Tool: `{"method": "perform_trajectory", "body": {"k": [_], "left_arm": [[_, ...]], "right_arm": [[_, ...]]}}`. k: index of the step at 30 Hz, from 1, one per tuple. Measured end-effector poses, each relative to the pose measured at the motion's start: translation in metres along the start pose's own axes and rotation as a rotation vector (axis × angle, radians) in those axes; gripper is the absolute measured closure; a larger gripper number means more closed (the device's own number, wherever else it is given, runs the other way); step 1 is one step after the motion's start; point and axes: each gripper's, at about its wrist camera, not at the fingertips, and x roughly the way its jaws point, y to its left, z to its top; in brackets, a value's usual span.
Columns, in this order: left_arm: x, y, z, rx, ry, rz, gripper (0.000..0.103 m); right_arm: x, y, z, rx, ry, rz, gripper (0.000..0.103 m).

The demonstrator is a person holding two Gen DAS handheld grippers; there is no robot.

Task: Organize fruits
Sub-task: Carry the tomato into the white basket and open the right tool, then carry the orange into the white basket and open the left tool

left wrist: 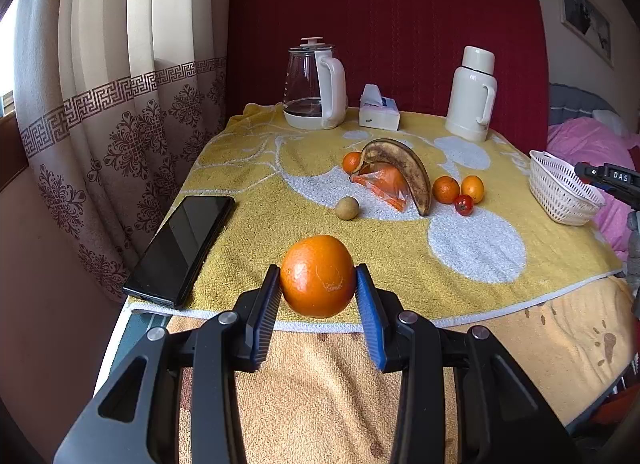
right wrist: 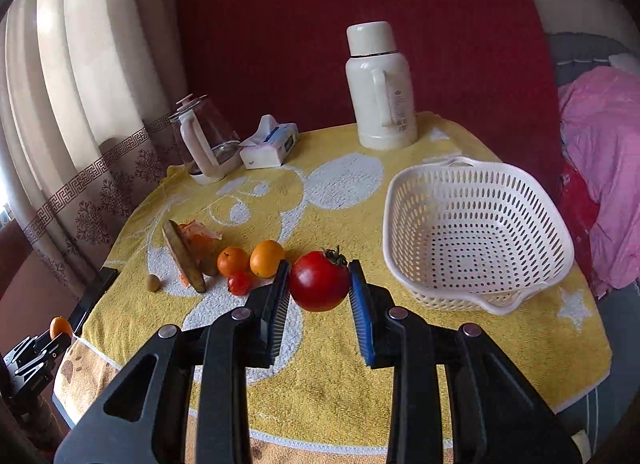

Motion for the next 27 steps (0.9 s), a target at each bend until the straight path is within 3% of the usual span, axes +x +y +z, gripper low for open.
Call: {"method": "perform_trajectory", "body": {"k": [6,13,14,17,27], "left_arm": [[-0.001,-0.010,0.007,0.022,-0.006,-0.008,0.065],[0.001,-0.021,0.017,0.037,0.003,-0.041,0.065],[0.002,-0.022,0.019,0.038,0.006,-0.048,0.065],[0.002,-0.029,0.025,0.048,0.008,-0.069,0.065],[0.004,-0.096,0.067,0.149,-0.030,-0.189,0.065]], "right_arm": [[0.007,-0.047,0.011,0.076,-0.018,-0.110,0.073],[0.023,-0.072,0.014,0.116,-0.011,-0.164,0.073],[0.024,-0.076,0.014,0.128,-0.010,-0.166,0.071],[0.022,-0.085,0.014,0.167,-0.026,-0.170,0.045],[-0.006,-0.102,0.029,0.247,-0.124,-0.169,0.043]]}}
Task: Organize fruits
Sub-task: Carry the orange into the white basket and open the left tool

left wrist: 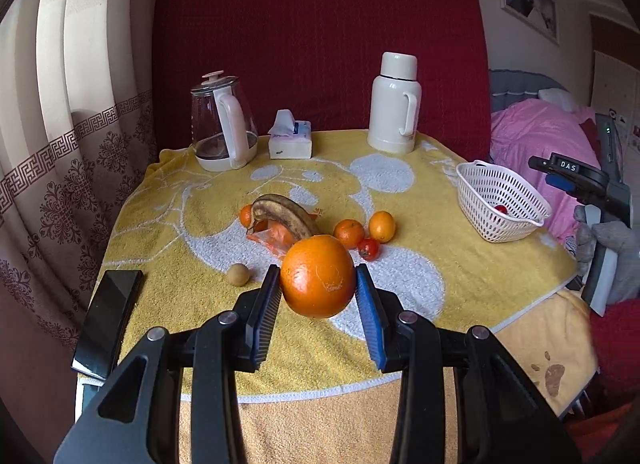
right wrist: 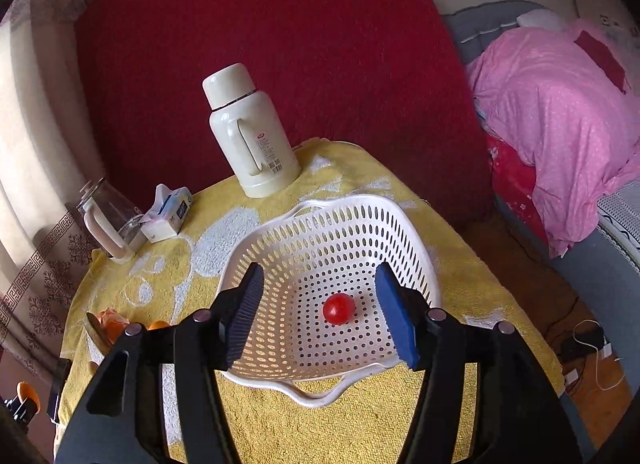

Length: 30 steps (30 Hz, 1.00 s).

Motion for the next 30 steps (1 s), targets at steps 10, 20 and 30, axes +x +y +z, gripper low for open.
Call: {"method": "perform_trajectory", "body": {"k": [10,20,30], "left_arm": [[0.039,-0.092,0.058,0.118,-0.014,-0.153,0.065],[0.100,-0.178,0.090,0.170,0.046,-0.298,0.065],[0.161,-0.216,0.090,0.191,0.153,-0.309,0.065]], "right_arm": [[-0.027,-0.019,0.035,0.073,-0.113,-0.010,0.036],[-0.043,-0.070,0.051,0.199,-0.148,-0.067,0.030],[-0.031,-0.068,0.047,0.154,-0.128,-0.101,0.030]]}}
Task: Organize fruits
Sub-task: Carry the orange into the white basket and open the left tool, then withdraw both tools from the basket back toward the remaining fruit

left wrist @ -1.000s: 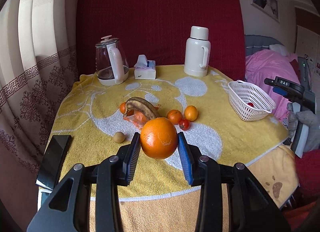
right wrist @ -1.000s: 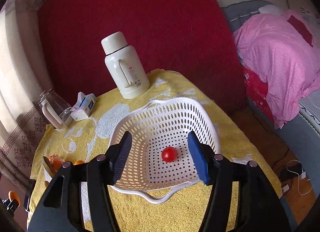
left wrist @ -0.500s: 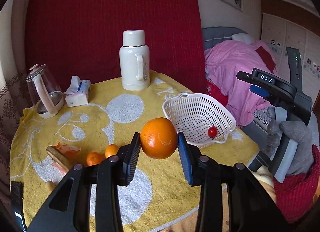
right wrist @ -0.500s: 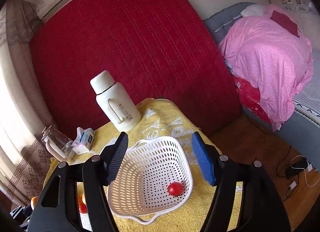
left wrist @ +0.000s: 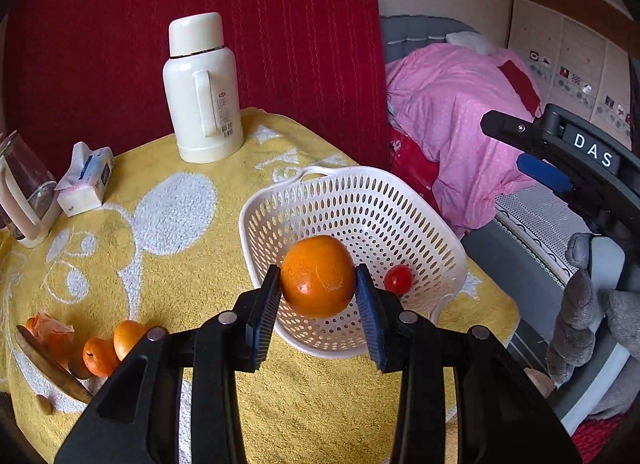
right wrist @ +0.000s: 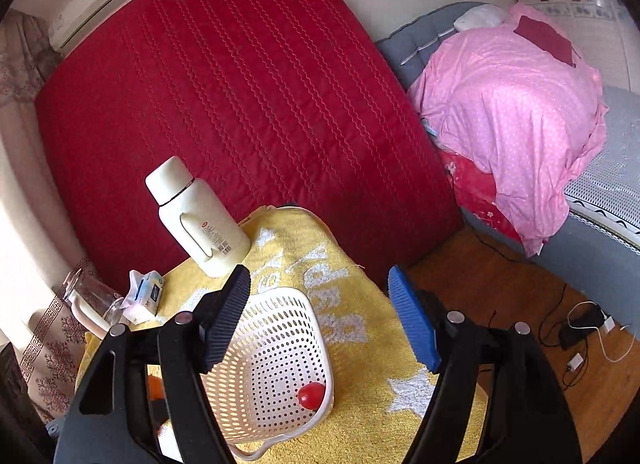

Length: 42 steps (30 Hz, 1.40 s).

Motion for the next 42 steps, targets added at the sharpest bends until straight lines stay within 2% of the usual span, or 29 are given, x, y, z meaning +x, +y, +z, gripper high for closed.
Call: {"method": "perform_trajectory", "body": {"k": [3,5,6,7,12,18,23,27,34,42], "left_arm": [[0.008,0.002,-0.002,-0.014,0.021,0.003,0.064],[0.009,0.005,-0.002,-0.025,0.025,0.009,0.048],[0.009,0.008,-0.001,-0.035,0.023,0.013,0.029],[0.006,0.011,-0.002,-0.047,0.012,0.014,0.025],[-0.006,0.022,-0.001,-0.080,-0.019,0.046,0.024],[-0.023,0.021,-0.001,-0.033,-0.086,0.171,0.012],[-0.040,0.019,-0.002,-0.012,-0.124,0.226,0.011],[-0.052,0.021,-0.002,-0.005,-0.146,0.302,0.011],[-0.076,0.041,-0.004,-0.057,-0.177,0.333,0.011],[-0.103,0.077,-0.014,-0.135,-0.201,0.406,0.011]], "right_arm": [[0.000,0.004,-0.001,-0.018,-0.007,-0.003,0.029],[0.000,0.005,-0.001,-0.022,-0.006,0.001,0.029],[0.001,0.005,-0.002,-0.024,-0.006,0.001,0.029],[0.001,0.006,-0.002,-0.026,-0.004,0.001,0.029],[0.001,0.006,-0.003,-0.028,-0.002,0.004,0.028],[-0.008,0.008,-0.001,-0.023,-0.024,0.025,0.022],[-0.016,0.013,-0.001,-0.025,-0.039,0.057,0.021],[-0.022,0.018,-0.002,-0.035,-0.053,0.082,0.021],[-0.032,0.032,-0.005,-0.061,-0.071,0.126,0.016],[-0.033,0.045,-0.011,-0.093,-0.063,0.158,0.015]]}}
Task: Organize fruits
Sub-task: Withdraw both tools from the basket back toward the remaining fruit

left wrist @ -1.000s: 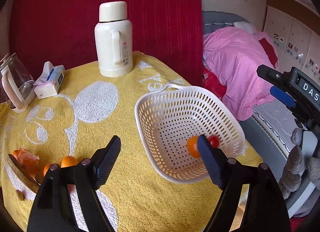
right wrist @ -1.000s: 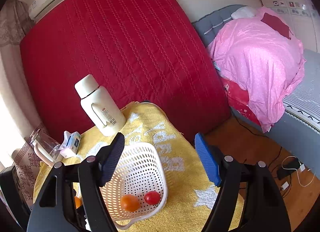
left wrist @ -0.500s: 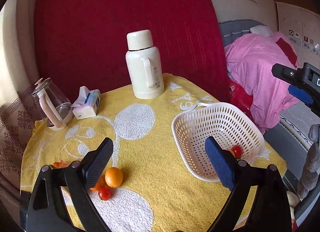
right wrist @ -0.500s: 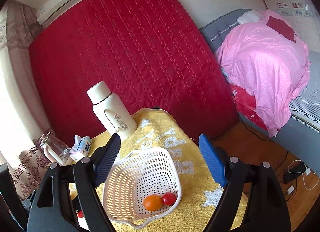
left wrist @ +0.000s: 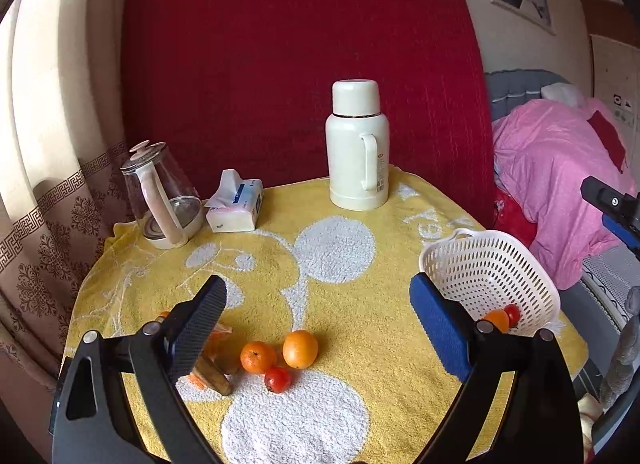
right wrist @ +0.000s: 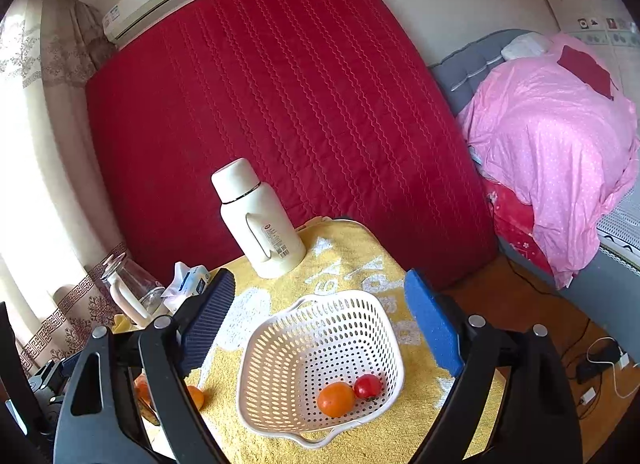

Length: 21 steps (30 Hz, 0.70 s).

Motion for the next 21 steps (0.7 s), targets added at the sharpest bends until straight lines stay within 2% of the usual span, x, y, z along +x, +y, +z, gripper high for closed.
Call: {"method": "perform_trajectory", "body": {"k": [7,11,14,16,21], "left_arm": [[-0.010,0.046,-0.004,-0.094,0.002,0.066,0.011],[-0.021,0.068,-0.007,-0.126,-0.025,0.119,0.011],[-0.029,0.085,-0.009,-0.156,-0.046,0.166,0.005],[-0.033,0.096,-0.011,-0.176,-0.057,0.190,0.005],[-0.037,0.117,-0.019,-0.198,-0.052,0.219,0.005]], "right_arm": [[0.006,0.010,-0.008,-0.020,0.024,0.009,0.015],[0.010,0.019,-0.014,-0.047,0.048,0.020,0.015],[0.012,0.027,-0.018,-0.068,0.057,0.031,0.013],[0.012,0.031,-0.021,-0.078,0.061,0.043,0.011],[0.017,0.042,-0.029,-0.107,0.086,0.065,0.010]]}}
